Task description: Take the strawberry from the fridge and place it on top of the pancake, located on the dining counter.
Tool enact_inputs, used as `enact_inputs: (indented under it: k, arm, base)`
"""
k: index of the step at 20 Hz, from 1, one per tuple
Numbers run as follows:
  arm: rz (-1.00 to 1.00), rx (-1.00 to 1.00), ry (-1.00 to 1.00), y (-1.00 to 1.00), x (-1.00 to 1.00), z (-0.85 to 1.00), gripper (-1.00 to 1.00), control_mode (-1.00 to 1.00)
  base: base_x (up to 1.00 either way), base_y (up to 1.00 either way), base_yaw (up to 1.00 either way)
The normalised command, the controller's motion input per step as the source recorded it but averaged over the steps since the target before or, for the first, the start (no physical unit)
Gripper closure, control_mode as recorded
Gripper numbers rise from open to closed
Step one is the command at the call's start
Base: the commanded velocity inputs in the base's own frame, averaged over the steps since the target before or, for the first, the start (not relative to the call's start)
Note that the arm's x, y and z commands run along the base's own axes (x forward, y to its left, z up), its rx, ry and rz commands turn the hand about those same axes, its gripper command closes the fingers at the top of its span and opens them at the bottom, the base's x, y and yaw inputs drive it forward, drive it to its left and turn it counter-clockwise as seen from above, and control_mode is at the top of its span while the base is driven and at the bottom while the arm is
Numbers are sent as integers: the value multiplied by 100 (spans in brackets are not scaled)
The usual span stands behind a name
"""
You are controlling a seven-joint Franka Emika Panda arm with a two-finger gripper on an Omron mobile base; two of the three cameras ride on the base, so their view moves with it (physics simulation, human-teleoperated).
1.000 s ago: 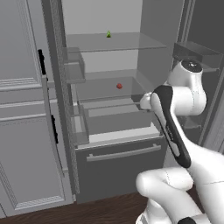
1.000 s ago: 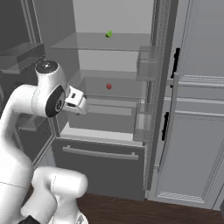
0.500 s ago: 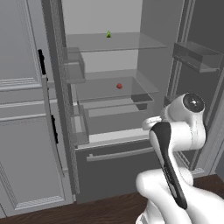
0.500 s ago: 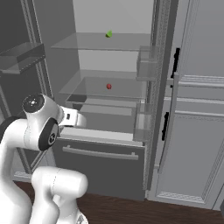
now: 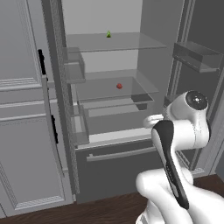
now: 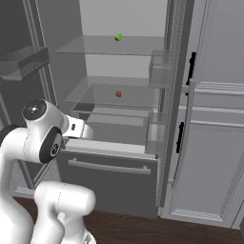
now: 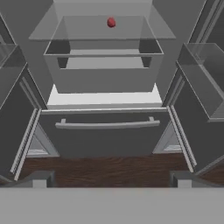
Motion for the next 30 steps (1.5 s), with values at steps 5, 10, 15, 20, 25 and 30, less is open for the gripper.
enact_inputs:
  k: [5, 10, 15, 20, 25, 30]
  arm:
    - [-11, 5, 5, 0, -33, 25, -100, -100]
    - [0, 0, 1, 0, -5, -1, -100, -100]
    - [0, 0, 0, 0, 0, 0, -100, -100]
    - [0, 0, 0, 0, 0, 0, -100, -100]
    - [0, 0, 0, 0, 6, 0, -100, 100]
    - [0, 0, 0, 0, 0, 0, -100, 100]
  base:
    - [0, 0, 0]
    - [0, 0, 0]
    - [0, 0, 0]
    - [0, 0, 0]
    - [44, 0, 0]
    - [62, 1, 0]
